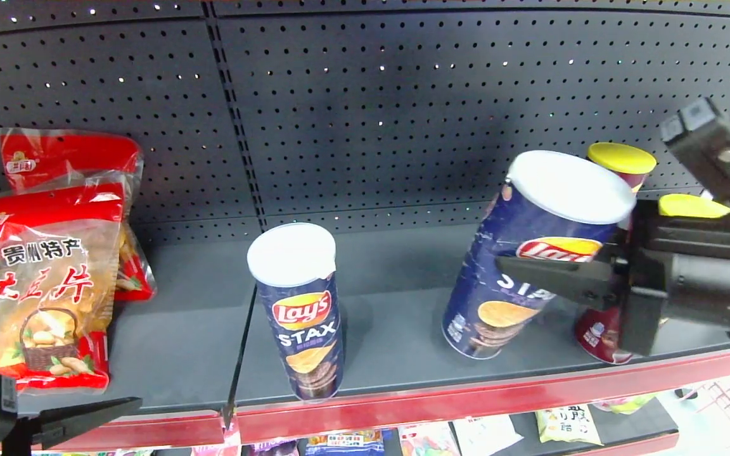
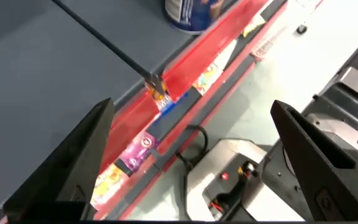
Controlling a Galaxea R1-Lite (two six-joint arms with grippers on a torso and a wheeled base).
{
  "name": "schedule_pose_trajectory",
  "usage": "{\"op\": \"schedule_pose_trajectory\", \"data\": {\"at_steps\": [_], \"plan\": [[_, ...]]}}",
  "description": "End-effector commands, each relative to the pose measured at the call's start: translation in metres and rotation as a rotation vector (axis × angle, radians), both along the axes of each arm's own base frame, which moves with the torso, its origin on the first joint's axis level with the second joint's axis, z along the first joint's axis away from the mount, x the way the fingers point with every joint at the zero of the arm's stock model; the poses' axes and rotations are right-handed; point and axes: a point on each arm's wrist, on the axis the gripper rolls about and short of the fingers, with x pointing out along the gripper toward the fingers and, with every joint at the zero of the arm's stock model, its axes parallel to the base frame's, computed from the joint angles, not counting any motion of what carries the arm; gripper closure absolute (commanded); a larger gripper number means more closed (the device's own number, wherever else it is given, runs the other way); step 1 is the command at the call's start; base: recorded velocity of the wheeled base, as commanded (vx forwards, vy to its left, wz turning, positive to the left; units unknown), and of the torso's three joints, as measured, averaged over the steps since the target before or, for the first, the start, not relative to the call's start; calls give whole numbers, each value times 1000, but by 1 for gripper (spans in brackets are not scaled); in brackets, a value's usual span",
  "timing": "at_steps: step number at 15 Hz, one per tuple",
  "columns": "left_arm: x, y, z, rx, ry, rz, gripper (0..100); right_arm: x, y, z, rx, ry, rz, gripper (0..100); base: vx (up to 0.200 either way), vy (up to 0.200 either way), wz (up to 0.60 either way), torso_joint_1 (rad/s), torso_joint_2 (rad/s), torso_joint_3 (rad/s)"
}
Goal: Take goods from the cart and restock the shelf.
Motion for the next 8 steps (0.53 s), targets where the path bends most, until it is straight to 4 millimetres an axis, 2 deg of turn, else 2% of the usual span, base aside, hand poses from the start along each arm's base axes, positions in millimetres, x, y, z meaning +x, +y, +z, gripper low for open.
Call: {"op": "schedule_pose_trajectory", "data": {"at_steps": [1, 8], "plan": [[0, 0, 7, -8, -34, 0, 0, 28, 36, -8, -34, 42, 45, 100, 0, 0, 0, 0, 0, 0], [1, 0, 10, -10, -42, 1, 0, 75, 75, -15, -65, 35, 84, 100, 0, 0, 0, 0, 0, 0]]}}
